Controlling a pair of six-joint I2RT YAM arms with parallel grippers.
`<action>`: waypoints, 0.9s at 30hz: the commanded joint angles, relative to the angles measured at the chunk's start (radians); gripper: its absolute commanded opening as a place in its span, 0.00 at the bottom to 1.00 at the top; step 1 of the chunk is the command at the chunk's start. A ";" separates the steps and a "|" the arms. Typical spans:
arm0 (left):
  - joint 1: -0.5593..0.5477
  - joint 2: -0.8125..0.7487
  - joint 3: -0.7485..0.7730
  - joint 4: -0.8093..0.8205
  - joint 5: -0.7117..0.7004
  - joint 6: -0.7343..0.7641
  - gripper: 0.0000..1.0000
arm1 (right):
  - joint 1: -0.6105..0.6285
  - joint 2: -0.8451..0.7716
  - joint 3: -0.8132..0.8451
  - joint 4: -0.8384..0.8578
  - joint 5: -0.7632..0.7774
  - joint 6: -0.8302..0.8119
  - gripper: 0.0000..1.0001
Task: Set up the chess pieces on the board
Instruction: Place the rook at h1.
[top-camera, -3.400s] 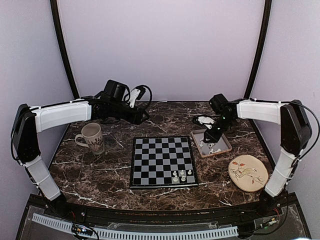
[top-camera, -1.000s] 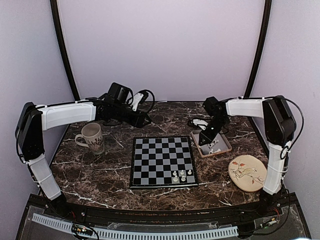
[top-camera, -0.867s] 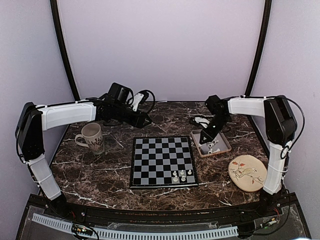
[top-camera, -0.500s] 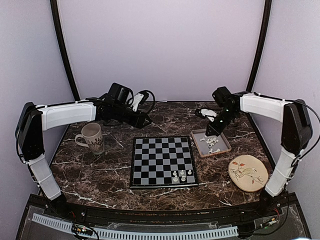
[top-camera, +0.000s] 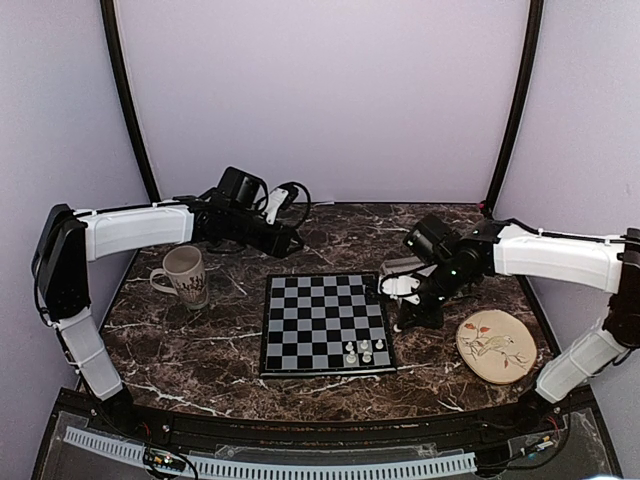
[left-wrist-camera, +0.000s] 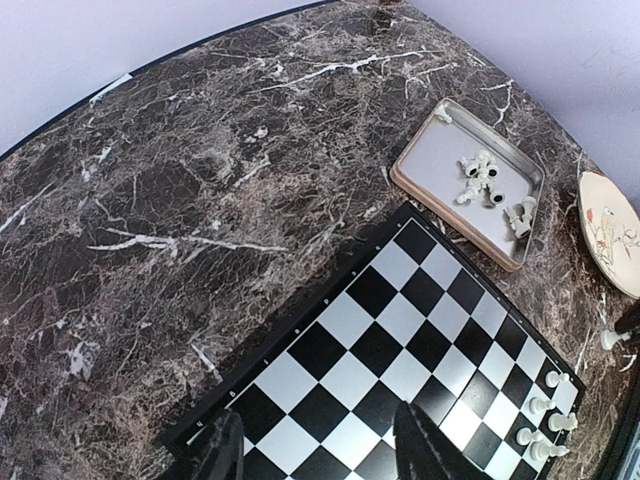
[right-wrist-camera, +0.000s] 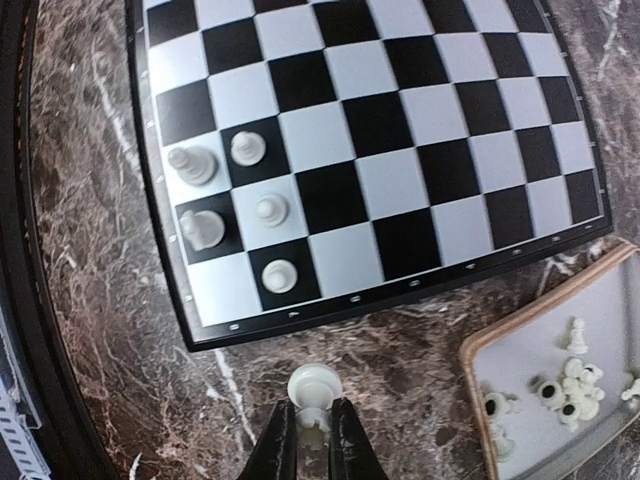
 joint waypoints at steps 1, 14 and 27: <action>-0.005 0.003 0.027 -0.010 0.018 -0.007 0.53 | 0.078 -0.041 -0.063 -0.030 -0.034 -0.023 0.09; -0.005 0.000 0.032 -0.017 0.016 -0.004 0.53 | 0.205 0.073 -0.036 0.014 0.045 -0.022 0.09; -0.008 -0.001 0.033 -0.021 0.018 -0.001 0.53 | 0.208 0.194 0.025 0.035 0.092 0.002 0.10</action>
